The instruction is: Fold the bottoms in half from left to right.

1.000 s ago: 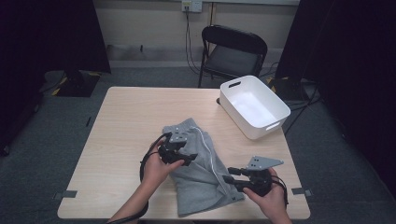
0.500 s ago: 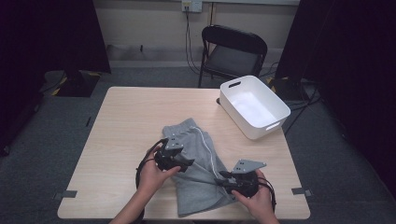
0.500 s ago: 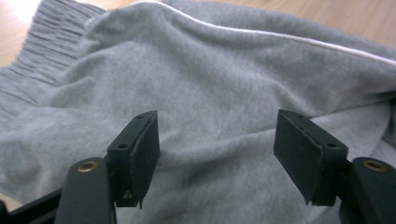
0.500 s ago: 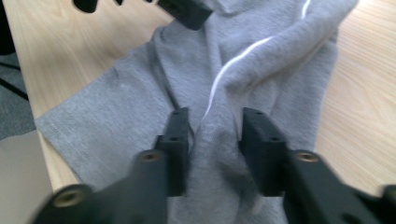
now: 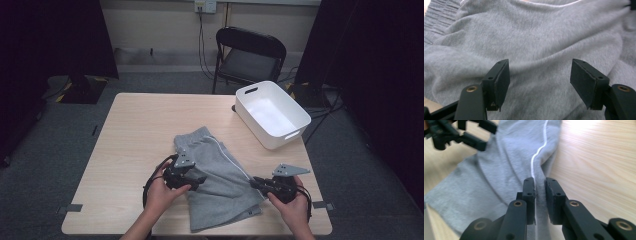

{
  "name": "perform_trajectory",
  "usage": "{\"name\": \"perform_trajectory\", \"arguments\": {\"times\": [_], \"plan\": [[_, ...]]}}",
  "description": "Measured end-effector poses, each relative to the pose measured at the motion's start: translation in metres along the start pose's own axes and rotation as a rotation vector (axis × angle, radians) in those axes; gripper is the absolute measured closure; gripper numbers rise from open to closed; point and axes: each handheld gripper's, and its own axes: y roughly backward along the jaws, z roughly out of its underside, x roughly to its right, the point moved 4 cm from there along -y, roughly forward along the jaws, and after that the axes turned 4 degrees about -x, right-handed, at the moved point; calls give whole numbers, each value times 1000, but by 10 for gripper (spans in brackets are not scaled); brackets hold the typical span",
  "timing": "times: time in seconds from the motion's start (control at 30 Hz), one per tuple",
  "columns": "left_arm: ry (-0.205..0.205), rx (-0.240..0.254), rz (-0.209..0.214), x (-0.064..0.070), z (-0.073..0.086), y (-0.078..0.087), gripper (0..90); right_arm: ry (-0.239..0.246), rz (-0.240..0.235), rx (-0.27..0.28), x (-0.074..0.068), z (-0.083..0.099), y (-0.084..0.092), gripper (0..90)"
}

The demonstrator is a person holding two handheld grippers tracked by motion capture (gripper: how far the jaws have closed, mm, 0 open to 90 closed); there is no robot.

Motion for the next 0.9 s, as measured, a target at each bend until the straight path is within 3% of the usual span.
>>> {"name": "perform_trajectory", "arguments": {"times": [0.2,0.53,0.7,0.9], "plan": [[-10,-3,4,3,6,5,312,-14,31,2,13,3,5,737],[-18,14,14,17,10,15,302,22,-2,22,5,-7,-2,678],[-33,-14,45,29,17,18,293,36,-15,12,2,-13,-10,670],[-65,-33,73,38,26,15,403,48,-21,-5,-1,-17,-24,678]]}}
